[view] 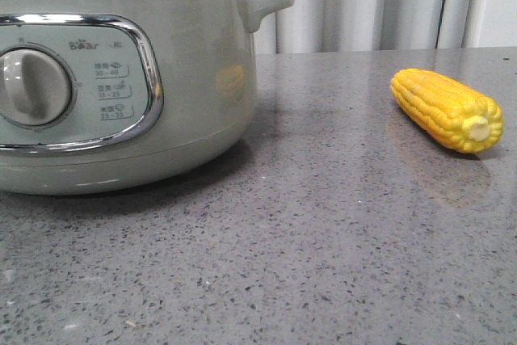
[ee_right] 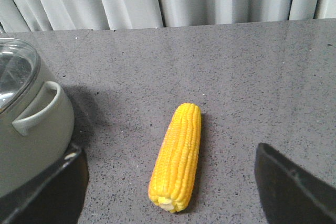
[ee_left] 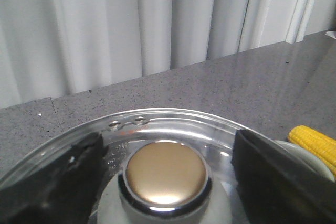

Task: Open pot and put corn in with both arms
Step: 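Lift the glass lid up off the pot with the left gripper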

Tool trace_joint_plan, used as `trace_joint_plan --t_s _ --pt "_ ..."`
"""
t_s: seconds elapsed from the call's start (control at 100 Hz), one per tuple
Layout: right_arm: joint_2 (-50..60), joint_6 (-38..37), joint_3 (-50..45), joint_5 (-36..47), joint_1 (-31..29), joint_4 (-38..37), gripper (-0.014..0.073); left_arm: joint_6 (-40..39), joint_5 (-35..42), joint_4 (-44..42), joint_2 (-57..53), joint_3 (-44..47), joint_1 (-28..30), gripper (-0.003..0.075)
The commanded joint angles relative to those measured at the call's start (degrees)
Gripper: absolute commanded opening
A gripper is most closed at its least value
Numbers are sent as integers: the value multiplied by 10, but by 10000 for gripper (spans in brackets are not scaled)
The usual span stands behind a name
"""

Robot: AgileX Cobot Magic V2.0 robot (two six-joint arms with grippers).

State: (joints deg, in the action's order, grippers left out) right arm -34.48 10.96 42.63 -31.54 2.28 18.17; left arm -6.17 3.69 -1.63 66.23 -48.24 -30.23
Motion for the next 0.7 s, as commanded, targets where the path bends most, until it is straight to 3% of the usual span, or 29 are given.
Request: trace_joint_plan --t_s 0.0,0.38,0.69 --pt "-5 6 20 37 -1 -1 566 2 55 0 7 -22 0 486" --pt "-5 6 20 37 -1 -1 566 2 75 0 46 -22 1 463" --pt "-5 6 20 36 -1 -1 566 2 131 0 24 -22 1 191"
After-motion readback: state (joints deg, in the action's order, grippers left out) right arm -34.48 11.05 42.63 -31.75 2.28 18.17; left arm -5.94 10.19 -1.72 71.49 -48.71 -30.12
